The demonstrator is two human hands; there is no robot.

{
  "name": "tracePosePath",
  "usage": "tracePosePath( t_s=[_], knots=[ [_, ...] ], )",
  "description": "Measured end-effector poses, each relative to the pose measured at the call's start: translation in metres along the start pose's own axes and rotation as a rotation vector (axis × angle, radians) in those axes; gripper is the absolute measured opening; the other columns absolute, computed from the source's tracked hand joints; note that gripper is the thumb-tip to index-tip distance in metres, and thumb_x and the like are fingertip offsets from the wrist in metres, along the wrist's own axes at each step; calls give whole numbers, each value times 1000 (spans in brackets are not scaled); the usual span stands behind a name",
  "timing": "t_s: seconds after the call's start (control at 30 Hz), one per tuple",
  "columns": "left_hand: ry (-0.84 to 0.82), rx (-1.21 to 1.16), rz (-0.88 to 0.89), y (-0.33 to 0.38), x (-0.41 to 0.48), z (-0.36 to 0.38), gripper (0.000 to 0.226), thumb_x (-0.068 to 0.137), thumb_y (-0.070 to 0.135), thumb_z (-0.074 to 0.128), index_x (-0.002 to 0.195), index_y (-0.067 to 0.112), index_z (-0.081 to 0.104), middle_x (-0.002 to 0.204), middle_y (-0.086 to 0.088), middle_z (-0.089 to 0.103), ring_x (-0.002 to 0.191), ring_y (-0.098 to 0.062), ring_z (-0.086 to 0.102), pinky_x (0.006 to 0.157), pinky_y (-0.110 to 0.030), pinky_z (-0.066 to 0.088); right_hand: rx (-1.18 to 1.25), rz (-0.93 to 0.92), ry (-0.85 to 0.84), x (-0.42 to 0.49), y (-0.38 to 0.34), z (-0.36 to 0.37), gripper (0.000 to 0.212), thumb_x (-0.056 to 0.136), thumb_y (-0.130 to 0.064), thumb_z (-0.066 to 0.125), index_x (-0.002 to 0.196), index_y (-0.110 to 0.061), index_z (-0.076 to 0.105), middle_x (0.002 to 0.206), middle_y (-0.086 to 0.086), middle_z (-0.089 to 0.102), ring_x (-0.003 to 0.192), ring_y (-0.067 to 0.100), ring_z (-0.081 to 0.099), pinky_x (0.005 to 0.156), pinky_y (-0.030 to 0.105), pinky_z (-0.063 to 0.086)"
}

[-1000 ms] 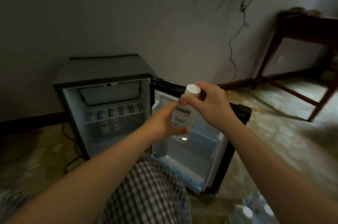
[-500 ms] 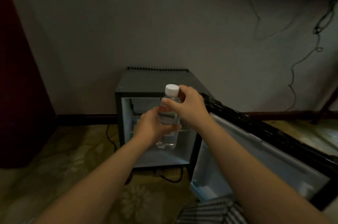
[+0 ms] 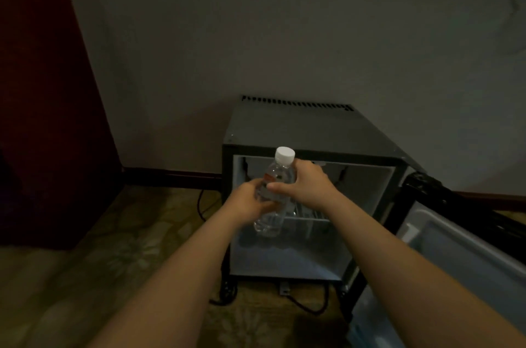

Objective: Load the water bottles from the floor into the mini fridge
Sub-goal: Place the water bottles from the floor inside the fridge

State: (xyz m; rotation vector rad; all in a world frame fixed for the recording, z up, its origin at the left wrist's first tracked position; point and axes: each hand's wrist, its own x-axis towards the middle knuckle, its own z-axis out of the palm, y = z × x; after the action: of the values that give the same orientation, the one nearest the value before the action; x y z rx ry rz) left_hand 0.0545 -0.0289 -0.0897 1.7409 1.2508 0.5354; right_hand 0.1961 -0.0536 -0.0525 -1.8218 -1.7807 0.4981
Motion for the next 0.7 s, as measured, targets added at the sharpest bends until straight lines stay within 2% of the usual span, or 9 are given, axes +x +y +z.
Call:
tracePosePath(
  t_s=[0.1, 0.17, 0.33, 0.4, 0.47, 0.6, 0.7],
  knots=[
    [-5, 1, -59, -27, 19, 4, 54, 85, 26, 65, 135, 24, 46, 127, -6, 57, 116, -23, 55, 100, -39, 46, -24, 30, -27, 18, 9, 22, 58, 72, -45, 74, 119, -17, 57, 117, 5, 64, 111, 24, 59, 95, 44, 49],
    [8, -8, -88, -40, 28, 6, 49, 86, 25, 63, 133, 24, 48, 128, -6, 58, 117, -23, 55, 101, -43, 46, -20, 46, -67, 29, 13, 33, 58, 73, -44, 74, 120, -17, 55, 118, 5, 63, 111, 23, 59, 95, 42, 49],
    [103, -59, -106, -61, 52, 8, 27, 90, 20, 59, 116, 15, 61, 113, -11, 67, 107, -24, 62, 95, -39, 50, -7, 70, -108, 57, 22, 57, 54, 75, -35, 76, 120, -16, 54, 120, 4, 63, 114, 21, 58, 95, 34, 48],
    [114, -65, -124, -69, 63, 9, 25, 90, 21, 57, 112, 11, 64, 112, -13, 67, 107, -27, 62, 94, -36, 49, -20, 84, -129, 68, 24, 67, 47, 76, -33, 74, 117, -16, 57, 117, 4, 64, 112, 21, 58, 89, 30, 45],
    [90, -51, -127, -75, 74, 11, 29, 89, 14, 56, 116, 7, 62, 114, -15, 65, 110, -28, 60, 94, -34, 47, -33, 109, -138, 79, 28, 75, 44, 78, -34, 73, 115, -15, 59, 116, 5, 65, 111, 22, 59, 88, 30, 46],
    [48, -125, -143, -78, 94, 22, 38, 86, 3, 56, 123, -4, 53, 124, -23, 58, 119, -35, 54, 105, -38, 42, -12, 179, -111, 103, 38, 90, 56, 77, -38, 71, 124, -18, 50, 124, 8, 59, 116, 29, 55, 98, 40, 46],
    [54, -102, -172, -79, 104, 30, 44, 91, 1, 51, 134, 2, 43, 134, -17, 50, 126, -30, 47, 101, -24, 36, -76, 259, -126, 120, 41, 97, 50, 80, -44, 66, 123, -18, 54, 125, 10, 59, 116, 30, 55, 98, 38, 45]
  ],
)
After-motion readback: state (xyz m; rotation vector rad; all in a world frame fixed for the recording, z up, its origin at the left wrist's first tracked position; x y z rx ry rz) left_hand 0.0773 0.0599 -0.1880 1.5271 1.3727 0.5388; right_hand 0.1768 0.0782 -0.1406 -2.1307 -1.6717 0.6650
